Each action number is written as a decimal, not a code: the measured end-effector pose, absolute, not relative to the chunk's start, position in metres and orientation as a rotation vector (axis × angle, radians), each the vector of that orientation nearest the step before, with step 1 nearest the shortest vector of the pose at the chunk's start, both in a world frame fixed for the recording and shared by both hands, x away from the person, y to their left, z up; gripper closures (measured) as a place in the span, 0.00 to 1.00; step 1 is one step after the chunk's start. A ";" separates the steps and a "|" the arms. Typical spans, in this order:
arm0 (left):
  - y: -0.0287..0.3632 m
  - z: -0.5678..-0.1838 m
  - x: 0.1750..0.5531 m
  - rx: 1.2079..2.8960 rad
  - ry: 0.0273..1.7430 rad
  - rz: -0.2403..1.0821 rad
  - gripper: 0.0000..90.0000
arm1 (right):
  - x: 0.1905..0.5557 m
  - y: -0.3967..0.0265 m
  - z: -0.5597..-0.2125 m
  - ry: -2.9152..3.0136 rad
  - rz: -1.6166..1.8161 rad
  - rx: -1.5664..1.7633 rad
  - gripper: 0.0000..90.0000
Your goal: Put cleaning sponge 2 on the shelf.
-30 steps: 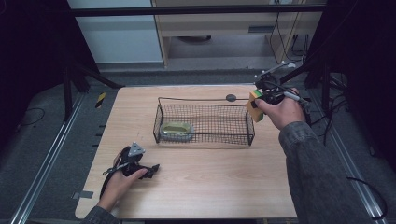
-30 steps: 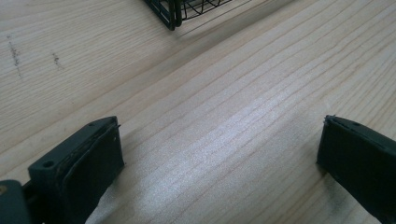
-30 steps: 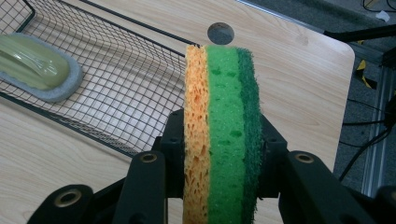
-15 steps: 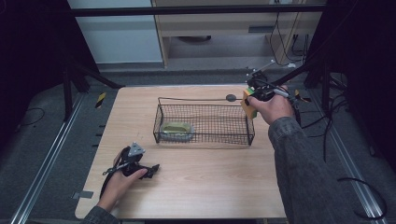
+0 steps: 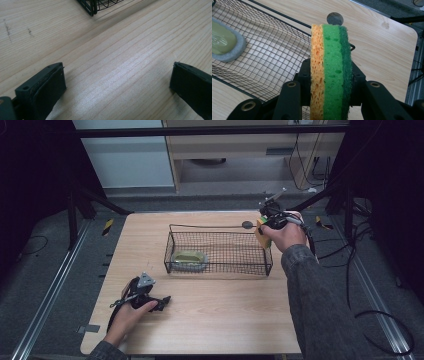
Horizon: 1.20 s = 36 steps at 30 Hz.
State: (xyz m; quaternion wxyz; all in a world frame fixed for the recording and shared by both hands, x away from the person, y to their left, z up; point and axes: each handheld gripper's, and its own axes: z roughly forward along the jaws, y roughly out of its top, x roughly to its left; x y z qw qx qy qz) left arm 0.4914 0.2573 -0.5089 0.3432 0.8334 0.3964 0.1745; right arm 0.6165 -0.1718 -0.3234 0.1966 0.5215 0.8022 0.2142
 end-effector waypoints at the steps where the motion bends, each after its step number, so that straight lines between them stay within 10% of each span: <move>1: 0.257 -0.509 0.491 2.166 1.030 0.453 0.00 | 0.618 -0.171 -0.326 2.254 0.589 1.451 0.71; 36: 0.257 -0.509 0.492 2.167 1.027 0.452 0.00 | 0.633 -0.169 -0.368 2.282 0.549 1.452 0.71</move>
